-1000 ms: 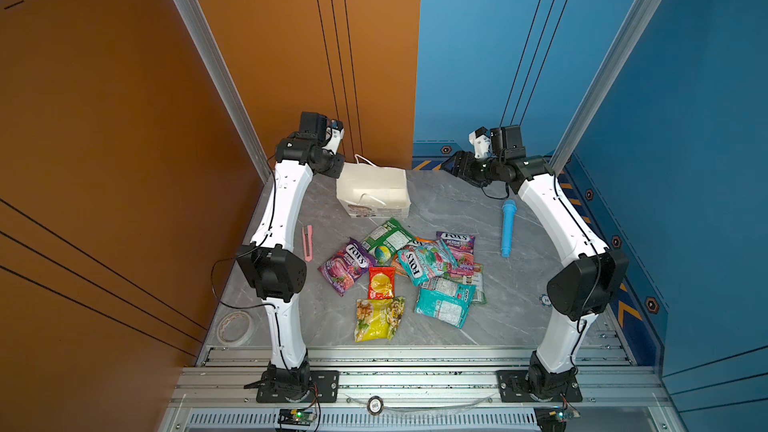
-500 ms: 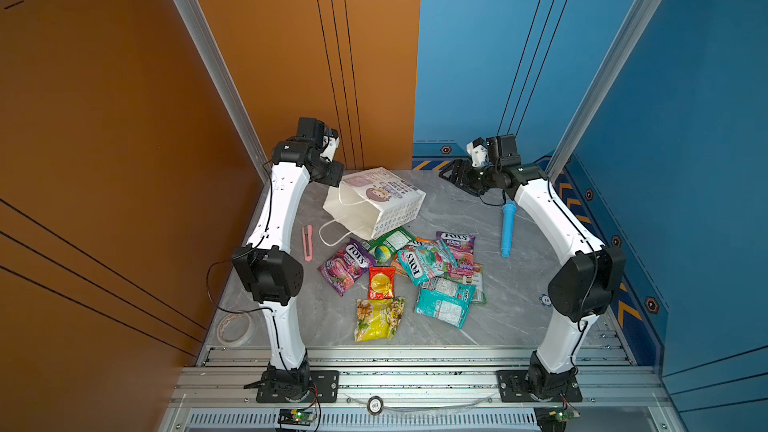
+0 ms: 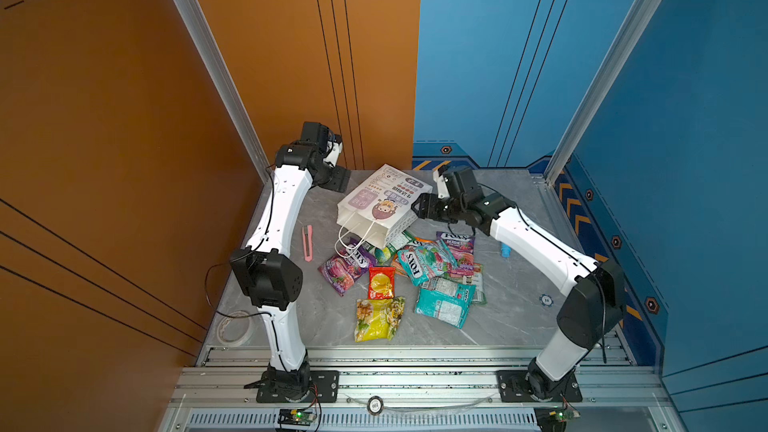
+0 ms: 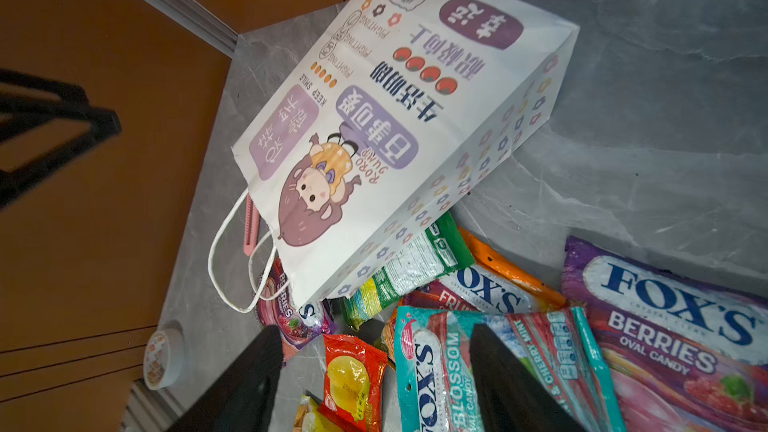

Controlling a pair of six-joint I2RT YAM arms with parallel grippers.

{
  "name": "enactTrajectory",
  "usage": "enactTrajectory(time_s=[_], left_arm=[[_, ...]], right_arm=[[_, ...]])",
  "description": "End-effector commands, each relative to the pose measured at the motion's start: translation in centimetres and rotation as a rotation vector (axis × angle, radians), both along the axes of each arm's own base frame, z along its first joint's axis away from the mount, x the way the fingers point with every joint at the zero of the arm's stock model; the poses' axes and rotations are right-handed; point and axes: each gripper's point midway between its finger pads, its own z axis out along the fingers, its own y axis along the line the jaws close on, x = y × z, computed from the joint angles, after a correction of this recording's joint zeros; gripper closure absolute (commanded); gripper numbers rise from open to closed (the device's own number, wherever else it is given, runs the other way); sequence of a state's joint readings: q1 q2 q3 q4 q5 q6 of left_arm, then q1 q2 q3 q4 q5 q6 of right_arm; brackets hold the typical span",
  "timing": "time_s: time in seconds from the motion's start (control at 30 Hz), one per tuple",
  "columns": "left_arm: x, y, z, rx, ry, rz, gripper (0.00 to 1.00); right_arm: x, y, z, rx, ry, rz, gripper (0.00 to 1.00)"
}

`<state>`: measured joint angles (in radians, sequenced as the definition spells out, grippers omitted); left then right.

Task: Place the snacks into the paper bag

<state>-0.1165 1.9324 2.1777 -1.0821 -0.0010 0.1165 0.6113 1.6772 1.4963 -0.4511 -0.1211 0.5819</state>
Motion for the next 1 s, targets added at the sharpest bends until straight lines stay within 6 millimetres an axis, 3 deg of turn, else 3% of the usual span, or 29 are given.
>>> enactTrajectory(time_s=[0.0, 0.1, 0.27, 0.53, 0.8, 0.97], left_arm=[[-0.9, 0.9, 5.0, -0.065, -0.142, 0.056, 0.15], [-1.5, 0.9, 7.0, -0.124, -0.226, 0.076, 0.09], [-3.1, 1.1, 9.0, -0.193, -0.351, 0.102, 0.05], [-5.9, 2.1, 9.7, -0.262, -0.412, 0.137, 0.02], [-7.5, 2.9, 9.8, -0.294, -0.423, 0.141, 0.02], [-8.0, 3.8, 9.5, -0.302, -0.419, 0.157, 0.01]], right_arm=[[-0.8, 0.1, -0.3, -0.082, -0.137, -0.116, 0.27], [-2.4, 1.4, -2.4, -0.121, -0.172, -0.150, 0.27], [-3.3, 4.0, -5.1, -0.111, -0.187, -0.151, 0.25], [-3.4, 7.4, -6.8, -0.116, -0.183, -0.155, 0.24], [-2.9, 9.9, -8.9, -0.133, -0.141, -0.166, 0.22], [-1.8, 9.2, -10.0, -0.199, -0.123, -0.237, 0.21]])
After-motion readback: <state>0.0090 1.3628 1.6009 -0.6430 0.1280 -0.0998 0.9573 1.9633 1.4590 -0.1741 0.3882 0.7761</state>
